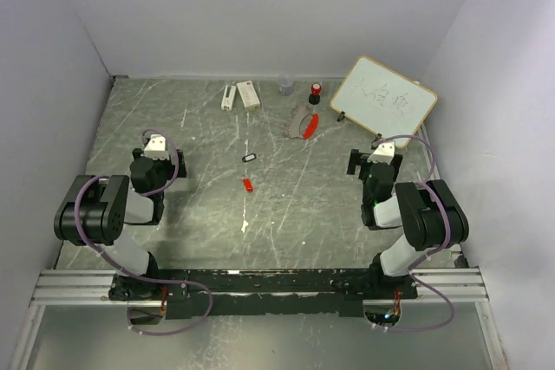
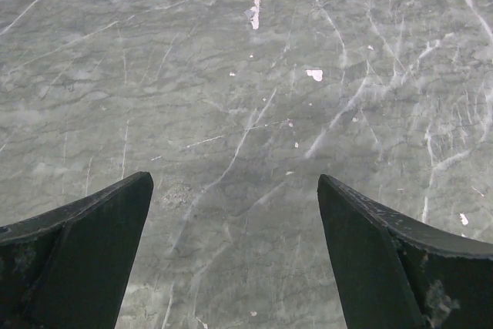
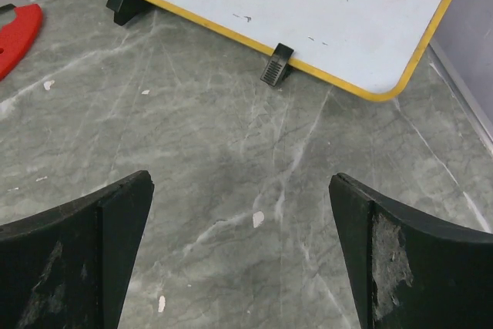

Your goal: Put the keys on the keyring

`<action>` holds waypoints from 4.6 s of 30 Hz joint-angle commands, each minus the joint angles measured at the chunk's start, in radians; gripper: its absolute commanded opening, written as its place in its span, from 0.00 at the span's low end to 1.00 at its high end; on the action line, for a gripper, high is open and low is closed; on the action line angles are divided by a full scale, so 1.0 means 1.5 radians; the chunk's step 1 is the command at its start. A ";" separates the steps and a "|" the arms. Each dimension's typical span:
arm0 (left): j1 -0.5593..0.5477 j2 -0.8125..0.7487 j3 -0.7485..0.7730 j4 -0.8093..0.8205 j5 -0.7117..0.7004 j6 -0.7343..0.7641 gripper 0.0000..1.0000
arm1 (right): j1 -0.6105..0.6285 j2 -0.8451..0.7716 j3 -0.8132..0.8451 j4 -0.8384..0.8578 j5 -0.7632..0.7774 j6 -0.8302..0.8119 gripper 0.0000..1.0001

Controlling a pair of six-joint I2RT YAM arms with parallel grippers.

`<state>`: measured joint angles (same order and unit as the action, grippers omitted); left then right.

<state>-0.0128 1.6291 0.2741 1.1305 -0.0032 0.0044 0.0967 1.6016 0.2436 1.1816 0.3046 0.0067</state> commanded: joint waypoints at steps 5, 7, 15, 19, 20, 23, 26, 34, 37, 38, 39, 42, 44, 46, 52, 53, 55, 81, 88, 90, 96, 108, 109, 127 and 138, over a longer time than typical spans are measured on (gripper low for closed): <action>0.003 0.001 0.007 0.027 0.005 0.005 1.00 | -0.007 0.005 -0.006 0.037 -0.007 0.002 1.00; 0.003 0.001 0.007 0.027 0.005 0.005 1.00 | -0.007 0.006 -0.006 0.041 -0.007 0.000 1.00; 0.003 0.001 0.007 0.028 0.005 0.005 1.00 | -0.007 0.006 -0.007 0.042 -0.006 0.000 1.00; 0.003 0.001 0.007 0.028 0.005 0.005 1.00 | -0.007 0.007 -0.006 0.040 -0.007 0.001 1.00; 0.003 0.001 0.007 0.027 0.005 0.005 1.00 | -0.007 0.007 -0.007 0.040 -0.007 0.001 1.00; 0.003 0.000 0.007 0.028 0.005 0.005 1.00 | -0.007 0.006 -0.007 0.041 -0.006 0.000 1.00; 0.003 0.001 0.007 0.028 0.005 0.005 1.00 | -0.007 0.005 -0.008 0.045 -0.005 -0.001 1.00; 0.003 0.001 0.008 0.026 0.005 0.005 1.00 | -0.006 0.006 -0.007 0.043 -0.006 0.000 1.00; 0.003 0.002 0.009 0.027 0.005 0.005 1.00 | -0.007 0.006 -0.007 0.042 -0.006 0.000 1.00; 0.003 0.001 0.009 0.026 0.005 0.004 1.00 | -0.007 0.007 -0.007 0.042 -0.006 0.000 1.00; 0.003 0.002 0.009 0.025 0.006 0.004 1.00 | -0.007 0.007 -0.007 0.042 -0.006 0.000 1.00; 0.003 0.000 0.008 0.027 0.005 0.006 1.00 | -0.007 0.005 -0.007 0.042 -0.006 0.000 1.00; 0.003 -0.020 0.023 -0.017 0.024 0.013 1.00 | -0.007 0.002 -0.013 0.054 0.001 -0.003 1.00; -0.007 -0.082 0.067 -0.141 0.019 0.027 1.00 | -0.003 -0.053 -0.007 0.012 0.007 -0.007 1.00; -0.025 -0.244 0.203 -0.416 -0.033 -0.176 1.00 | 0.019 -0.282 0.162 -0.391 -0.008 0.092 1.00; -0.026 -0.253 0.228 -0.456 -0.012 -0.203 1.00 | 0.021 -0.300 0.203 -0.458 -0.041 0.111 1.00; -0.028 -0.260 0.271 -0.527 0.019 -0.270 1.00 | 0.024 -0.314 0.273 -0.554 -0.108 0.138 1.00; -0.063 -0.267 0.262 -0.525 0.190 -0.311 0.82 | 0.238 0.316 0.797 -0.747 -0.162 0.134 0.86; -0.067 -0.275 0.255 -0.532 0.184 -0.310 0.81 | 0.238 0.371 0.810 -0.704 -0.171 0.154 0.75; -0.068 -0.270 0.257 -0.529 0.189 -0.313 0.81 | 0.239 0.376 0.811 -0.705 -0.168 0.152 0.75; -0.070 -0.262 0.256 -0.526 0.185 -0.311 0.80 | 0.237 0.383 0.801 -0.694 -0.166 0.142 0.71; -0.071 -0.256 0.257 -0.532 0.180 -0.311 0.80 | 0.238 0.361 0.763 -0.697 -0.180 0.142 0.48; -0.071 -0.257 0.257 -0.533 0.182 -0.310 0.80 | 0.238 0.358 0.756 -0.697 -0.179 0.142 0.47; -0.073 -0.255 0.256 -0.533 0.181 -0.314 0.79 | 0.238 0.315 0.702 -0.682 -0.168 0.142 0.00; -0.077 -0.264 0.250 -0.537 0.178 -0.313 0.79 | 0.249 0.209 0.642 -0.757 -0.198 0.158 0.00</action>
<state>-0.1188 1.2446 0.6338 0.3290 0.2749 -0.4736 0.4587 2.0312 1.2686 0.0834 0.0296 0.2287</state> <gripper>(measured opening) 0.791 0.006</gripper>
